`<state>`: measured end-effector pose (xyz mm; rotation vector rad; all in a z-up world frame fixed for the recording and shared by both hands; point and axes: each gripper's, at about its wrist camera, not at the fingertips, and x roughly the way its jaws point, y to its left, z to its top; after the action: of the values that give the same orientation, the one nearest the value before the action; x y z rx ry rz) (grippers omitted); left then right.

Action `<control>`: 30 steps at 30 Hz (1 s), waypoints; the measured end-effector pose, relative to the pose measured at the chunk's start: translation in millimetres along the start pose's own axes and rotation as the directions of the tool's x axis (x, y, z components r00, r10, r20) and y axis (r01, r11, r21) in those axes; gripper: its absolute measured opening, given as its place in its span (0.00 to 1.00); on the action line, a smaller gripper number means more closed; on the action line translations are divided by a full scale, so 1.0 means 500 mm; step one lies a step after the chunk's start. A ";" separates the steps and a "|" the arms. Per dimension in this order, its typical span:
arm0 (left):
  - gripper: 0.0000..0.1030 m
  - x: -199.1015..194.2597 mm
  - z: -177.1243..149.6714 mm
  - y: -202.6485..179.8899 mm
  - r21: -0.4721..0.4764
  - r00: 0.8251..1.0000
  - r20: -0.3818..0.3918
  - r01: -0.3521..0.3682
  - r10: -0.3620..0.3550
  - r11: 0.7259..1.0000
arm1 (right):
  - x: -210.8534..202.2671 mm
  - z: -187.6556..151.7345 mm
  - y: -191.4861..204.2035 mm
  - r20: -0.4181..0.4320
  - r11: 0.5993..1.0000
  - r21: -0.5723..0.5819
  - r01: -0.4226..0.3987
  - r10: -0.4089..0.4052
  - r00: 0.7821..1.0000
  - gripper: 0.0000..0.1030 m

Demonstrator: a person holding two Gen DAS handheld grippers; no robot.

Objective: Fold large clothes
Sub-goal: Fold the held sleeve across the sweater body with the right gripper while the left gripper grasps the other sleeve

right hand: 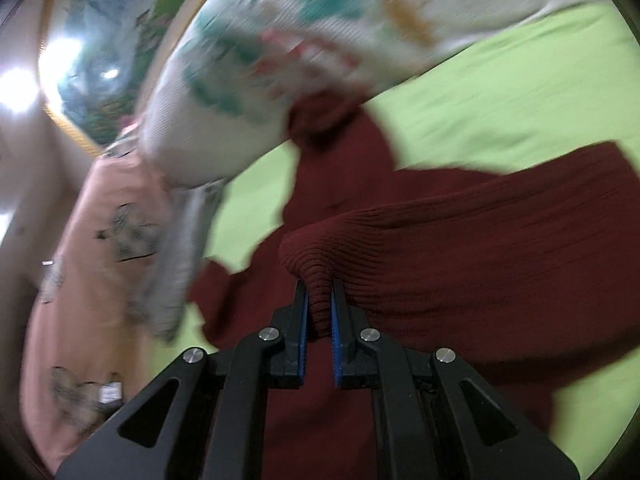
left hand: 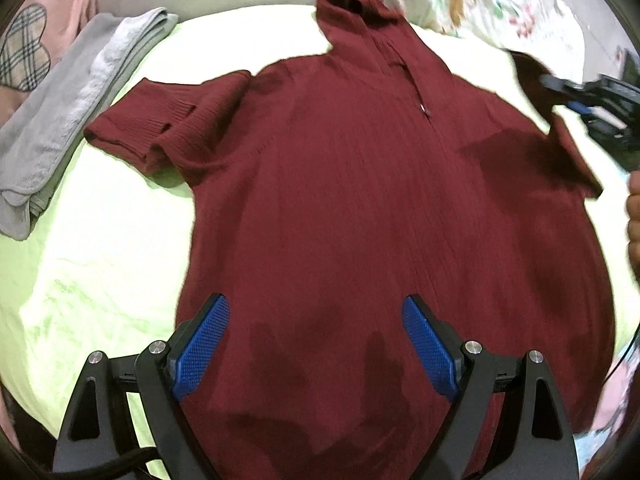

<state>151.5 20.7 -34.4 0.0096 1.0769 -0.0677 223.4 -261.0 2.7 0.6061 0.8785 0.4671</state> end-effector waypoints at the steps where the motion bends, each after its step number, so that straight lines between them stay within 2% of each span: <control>1: 0.86 -0.006 0.001 0.014 -0.016 1.000 0.011 0.013 -0.013 1.000 | 0.032 -0.006 0.022 -0.018 1.000 -0.001 -0.025 0.025 1.000 0.10; 4: 0.86 -0.008 0.007 0.034 -0.036 0.999 0.028 0.031 -0.030 0.999 | 0.137 -0.027 0.089 -0.087 0.995 -0.002 -0.104 0.104 0.991 0.10; 7: 0.86 -0.004 0.009 0.050 -0.050 0.998 0.030 0.048 -0.046 0.998 | 0.245 -0.050 0.134 -0.166 0.987 0.024 -0.158 0.160 0.973 0.10; 12: 0.86 0.008 0.021 0.069 -0.060 0.997 0.042 0.066 -0.064 0.996 | 0.353 -0.074 0.156 -0.240 0.988 0.035 -0.154 0.157 0.958 0.10; 15: 0.86 0.019 0.037 0.074 -0.064 0.995 0.049 0.088 -0.085 0.994 | 0.386 -0.079 0.149 -0.276 0.989 0.046 -0.142 0.149 0.949 0.21; 16: 0.86 0.026 0.049 0.076 -0.067 0.994 0.051 0.105 -0.101 0.992 | 0.384 -0.081 0.146 -0.278 0.988 0.058 -0.146 0.157 0.948 0.25; 17: 0.86 0.031 0.057 0.076 -0.069 0.992 0.053 0.119 -0.115 0.991 | 0.373 -0.082 0.138 -0.271 0.985 0.069 -0.161 0.174 0.947 0.26; 22: 0.86 0.087 0.132 0.072 -0.097 0.978 0.041 0.206 -0.203 0.974 | 0.283 -0.067 0.107 -0.179 0.986 0.070 -0.150 0.161 0.971 0.27; 26: 0.85 0.140 0.198 0.067 -0.130 0.974 0.025 0.228 -0.227 0.965 | 0.149 -0.059 0.049 -0.069 0.995 0.077 -0.063 0.069 0.995 0.27; 30: 0.78 0.198 0.244 0.076 -0.184 0.973 -0.004 0.225 -0.230 0.957 | 0.008 -0.060 -0.026 0.051 0.991 0.127 0.049 -0.055 0.997 0.28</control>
<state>307.9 48.7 -64.8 -0.2800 1.1026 -0.1766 203.0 -259.4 -23.0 0.7063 0.8745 0.3485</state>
